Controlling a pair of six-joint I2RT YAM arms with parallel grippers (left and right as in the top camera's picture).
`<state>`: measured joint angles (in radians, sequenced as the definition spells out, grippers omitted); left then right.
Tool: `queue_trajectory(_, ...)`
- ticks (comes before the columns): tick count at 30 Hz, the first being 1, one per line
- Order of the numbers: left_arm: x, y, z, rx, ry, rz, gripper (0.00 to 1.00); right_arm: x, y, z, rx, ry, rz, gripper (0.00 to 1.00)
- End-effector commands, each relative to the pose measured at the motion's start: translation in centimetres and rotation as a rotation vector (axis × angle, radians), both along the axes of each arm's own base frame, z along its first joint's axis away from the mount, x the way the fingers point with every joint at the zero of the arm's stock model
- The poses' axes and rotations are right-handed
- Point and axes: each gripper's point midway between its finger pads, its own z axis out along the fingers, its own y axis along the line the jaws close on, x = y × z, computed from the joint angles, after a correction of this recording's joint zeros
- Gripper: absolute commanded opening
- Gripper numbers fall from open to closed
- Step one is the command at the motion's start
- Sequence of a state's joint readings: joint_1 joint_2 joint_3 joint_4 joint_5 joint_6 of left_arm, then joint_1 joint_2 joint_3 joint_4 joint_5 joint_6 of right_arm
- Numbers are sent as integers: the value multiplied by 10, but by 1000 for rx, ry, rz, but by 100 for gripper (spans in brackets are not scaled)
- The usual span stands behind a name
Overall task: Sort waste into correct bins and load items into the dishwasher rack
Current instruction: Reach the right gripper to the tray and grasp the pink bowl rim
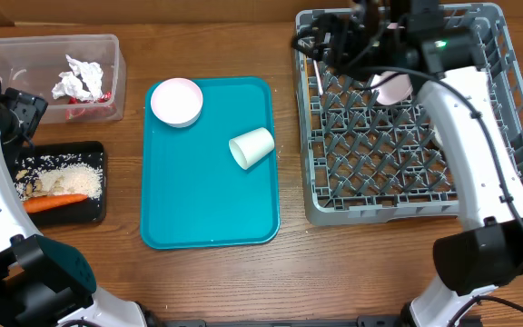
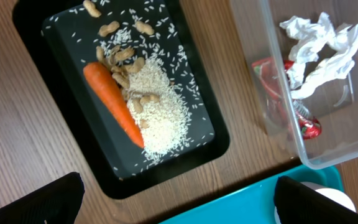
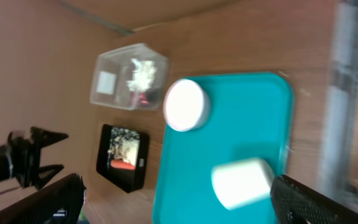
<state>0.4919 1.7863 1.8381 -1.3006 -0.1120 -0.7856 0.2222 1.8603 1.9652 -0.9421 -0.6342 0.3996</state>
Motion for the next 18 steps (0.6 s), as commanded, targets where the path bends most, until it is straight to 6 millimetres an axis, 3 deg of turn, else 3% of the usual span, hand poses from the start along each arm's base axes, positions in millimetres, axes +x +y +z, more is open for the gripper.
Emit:
queue_trajectory(1,1,0,-3,-18,5,6,100,-19,70,1,-88,-107,69,100)
queue_trajectory(7,-12,-1,-6,-30,54,12,100,-35,121,-2,-376,-319,-87,100)
queue_trajectory(12,-23,-8,-10,-56,102,10,100,-40,135,-1,-435,-382,-132,100)
queue_trajectory(15,-33,-13,-12,-76,145,9,100,-47,150,3,-369,-379,-63,100)
queue_trajectory(18,-34,-15,-12,-83,152,8,100,-37,156,5,-347,-410,-74,100)
